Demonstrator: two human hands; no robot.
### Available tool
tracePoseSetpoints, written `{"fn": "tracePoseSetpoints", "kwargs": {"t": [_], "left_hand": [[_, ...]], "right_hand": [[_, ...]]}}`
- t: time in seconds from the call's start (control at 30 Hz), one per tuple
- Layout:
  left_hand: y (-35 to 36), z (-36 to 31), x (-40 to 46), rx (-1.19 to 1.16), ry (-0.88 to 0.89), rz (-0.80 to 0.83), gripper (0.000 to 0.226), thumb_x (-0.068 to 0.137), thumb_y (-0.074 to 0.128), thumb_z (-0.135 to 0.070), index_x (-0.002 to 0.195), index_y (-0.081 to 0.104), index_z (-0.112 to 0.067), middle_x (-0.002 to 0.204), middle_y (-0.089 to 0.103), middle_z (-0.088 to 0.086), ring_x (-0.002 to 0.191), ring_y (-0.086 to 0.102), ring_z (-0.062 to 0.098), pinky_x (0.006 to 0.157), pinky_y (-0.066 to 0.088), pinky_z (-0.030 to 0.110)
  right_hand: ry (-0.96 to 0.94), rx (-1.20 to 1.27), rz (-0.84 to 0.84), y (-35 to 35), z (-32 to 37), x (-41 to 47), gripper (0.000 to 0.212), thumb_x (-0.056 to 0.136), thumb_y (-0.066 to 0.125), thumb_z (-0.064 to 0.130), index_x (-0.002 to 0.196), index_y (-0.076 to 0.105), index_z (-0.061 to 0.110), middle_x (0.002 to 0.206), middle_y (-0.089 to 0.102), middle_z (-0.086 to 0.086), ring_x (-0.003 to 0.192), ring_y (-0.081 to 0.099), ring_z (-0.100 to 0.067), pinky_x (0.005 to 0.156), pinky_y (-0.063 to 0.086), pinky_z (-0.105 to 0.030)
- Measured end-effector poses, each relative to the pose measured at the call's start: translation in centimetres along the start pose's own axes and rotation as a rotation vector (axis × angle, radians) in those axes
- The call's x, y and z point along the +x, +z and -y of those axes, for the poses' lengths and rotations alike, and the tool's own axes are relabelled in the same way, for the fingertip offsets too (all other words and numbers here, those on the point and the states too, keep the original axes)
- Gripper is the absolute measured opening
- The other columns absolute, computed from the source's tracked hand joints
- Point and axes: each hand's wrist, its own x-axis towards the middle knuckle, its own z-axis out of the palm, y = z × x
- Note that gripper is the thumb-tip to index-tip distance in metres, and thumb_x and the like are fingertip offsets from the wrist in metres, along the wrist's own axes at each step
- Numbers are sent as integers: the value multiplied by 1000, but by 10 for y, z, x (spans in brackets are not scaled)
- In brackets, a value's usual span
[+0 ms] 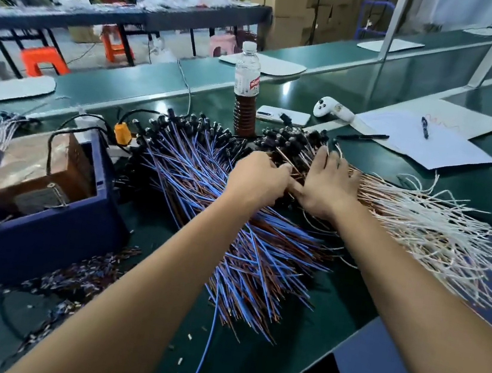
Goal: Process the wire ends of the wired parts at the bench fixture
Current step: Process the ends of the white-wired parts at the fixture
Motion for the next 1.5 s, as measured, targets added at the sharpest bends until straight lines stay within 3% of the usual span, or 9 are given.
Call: {"fn": "tracePoseSetpoints", "kwargs": {"t": [0.13, 0.27, 0.37, 0.57, 0.7, 0.83, 1.07, 1.23, 1.5], "left_hand": [[-28, 17, -25, -53, 81, -32, 31, 101, 58, -33, 86, 74, -11, 80, 76, 5, 64, 65, 23, 73, 61, 39], [-51, 24, -48, -122, 169, -107, 30, 101, 59, -28, 83, 76, -10, 75, 75, 3, 60, 60, 17, 68, 57, 34], [-70, 33, -66, -178, 214, -146, 31, 101, 60, -27, 82, 76, -10, 71, 74, 5, 57, 60, 15, 63, 58, 36], [-127, 95, -101, -135, 58, -22, 29, 103, 60, -30, 92, 73, -7, 66, 69, -5, 47, 56, 11, 51, 45, 23], [-188, 152, -157, 41, -93, 318, 22, 101, 60, -21, 95, 70, -2, 71, 70, -1, 51, 63, 16, 46, 47, 23], [-245, 190, -209, 336, -325, 499, 14, 94, 56, -9, 89, 70, -9, 76, 73, 1, 56, 69, 16, 46, 45, 19], [-325, 245, -243, 607, -546, 2, 16, 93, 64, -15, 81, 72, -8, 74, 76, 6, 58, 69, 15, 51, 50, 21], [-355, 270, -233, 687, -578, -459, 11, 87, 60, -17, 92, 64, -8, 97, 69, 15, 93, 69, 34, 85, 61, 41], [-356, 294, -188, 751, -544, -482, 10, 87, 62, -13, 96, 59, -9, 112, 68, 21, 106, 66, 39, 78, 51, 40]], "right_hand": [[17, 105, -62, 0, -1, 3, 114, 86, 34, 89, 164, 12, 9, 169, 16, -21, 156, 20, -37, 122, 21, -56], [32, 559, -253, -21, -6, 1, 81, 95, 52, 70, 143, 56, 6, 147, 51, -24, 135, 50, -38, 113, 39, -42], [74, 527, -421, -35, 11, -9, 62, 98, 60, 56, 133, 64, 6, 136, 57, -27, 126, 55, -42, 107, 44, -45], [-517, 639, -738, -56, 134, -90, 19, 96, 61, 19, 99, 75, 6, 95, 71, -16, 88, 64, -31, 83, 42, -34], [-1013, 767, -533, -36, 225, -180, 9, 95, 65, 10, 91, 72, 8, 85, 71, -4, 77, 63, -22, 74, 50, -38], [-1134, 666, -195, -1, 286, -226, 20, 100, 61, 26, 87, 70, 12, 77, 70, -6, 72, 63, -32, 66, 51, -45], [-1030, 602, 171, 35, 384, -259, 14, 99, 65, 27, 94, 71, 16, 89, 73, -7, 83, 67, -29, 78, 58, -42], [-925, 586, 288, 40, 436, -286, 40, 95, 65, 52, 76, 51, 21, 88, 67, -8, 84, 62, -34, 71, 47, -36], [-934, 610, 271, 51, 451, -297, 44, 99, 62, 37, 67, 43, 14, 79, 60, -14, 74, 53, -41, 68, 48, -38]]}}
